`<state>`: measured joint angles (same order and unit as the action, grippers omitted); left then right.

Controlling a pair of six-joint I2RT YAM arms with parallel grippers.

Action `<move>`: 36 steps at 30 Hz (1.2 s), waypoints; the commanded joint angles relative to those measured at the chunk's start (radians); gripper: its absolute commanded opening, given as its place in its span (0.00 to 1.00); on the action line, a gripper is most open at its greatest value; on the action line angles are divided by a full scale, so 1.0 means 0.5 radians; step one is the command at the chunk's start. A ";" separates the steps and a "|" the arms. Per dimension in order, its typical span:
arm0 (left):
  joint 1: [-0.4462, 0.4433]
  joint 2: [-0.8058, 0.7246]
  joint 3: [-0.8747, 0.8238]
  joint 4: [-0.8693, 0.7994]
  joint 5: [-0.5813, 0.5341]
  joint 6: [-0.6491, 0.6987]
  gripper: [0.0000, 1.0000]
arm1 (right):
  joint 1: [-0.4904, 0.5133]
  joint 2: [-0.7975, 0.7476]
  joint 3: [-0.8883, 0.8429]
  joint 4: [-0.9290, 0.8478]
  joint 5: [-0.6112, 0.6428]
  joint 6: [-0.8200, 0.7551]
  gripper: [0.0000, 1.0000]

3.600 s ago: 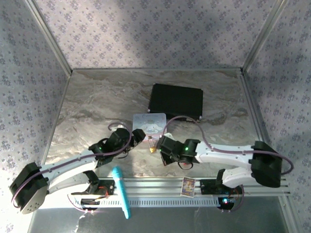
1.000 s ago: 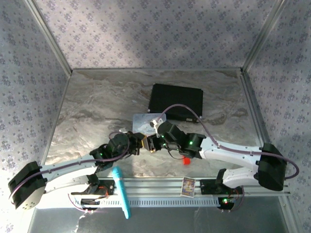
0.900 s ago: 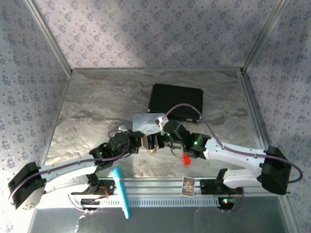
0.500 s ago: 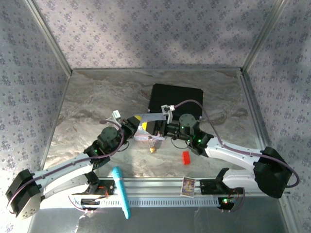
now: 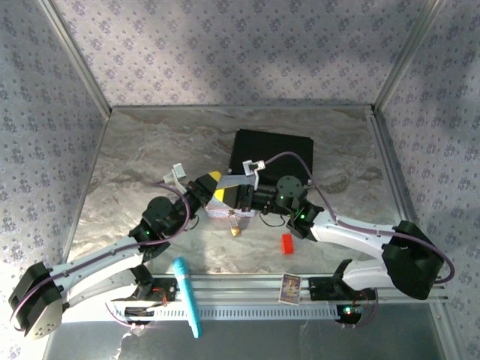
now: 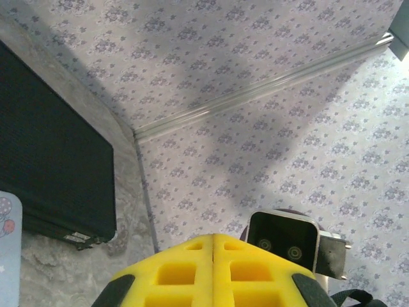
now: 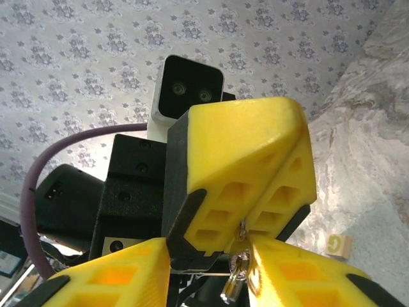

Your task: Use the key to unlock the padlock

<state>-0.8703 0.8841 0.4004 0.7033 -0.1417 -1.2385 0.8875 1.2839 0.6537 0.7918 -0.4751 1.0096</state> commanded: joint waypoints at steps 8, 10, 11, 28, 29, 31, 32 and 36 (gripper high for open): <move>-0.009 -0.007 0.083 0.077 0.049 0.038 0.00 | -0.025 0.034 0.010 0.130 0.011 0.039 0.13; -0.010 -0.010 0.084 0.070 0.048 0.038 0.00 | -0.038 0.037 -0.015 0.173 0.021 0.056 0.08; -0.009 -0.016 0.083 0.057 0.042 0.034 0.00 | -0.043 0.035 -0.022 0.185 0.019 0.061 0.06; 0.021 -0.289 0.271 -0.777 -0.096 0.269 0.82 | -0.106 -0.190 -0.081 -0.468 -0.161 -0.336 0.00; 0.022 -0.287 0.311 -0.887 -0.093 0.297 0.82 | -0.107 -0.209 -0.079 -0.512 -0.169 -0.374 0.00; 0.021 -0.272 0.389 -1.057 -0.087 0.347 0.81 | -0.109 -0.241 -0.079 -0.594 -0.162 -0.432 0.00; 0.021 -0.262 0.399 -1.070 -0.068 0.367 0.81 | -0.111 -0.255 -0.084 -0.611 -0.169 -0.449 0.00; 0.022 -0.219 0.400 -1.103 -0.027 0.367 0.76 | -0.128 -0.296 -0.086 -0.698 -0.167 -0.499 0.00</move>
<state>-0.8639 0.7589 0.5720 0.2317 -0.1745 -1.0943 0.8322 1.1622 0.6174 0.5056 -0.5400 0.8169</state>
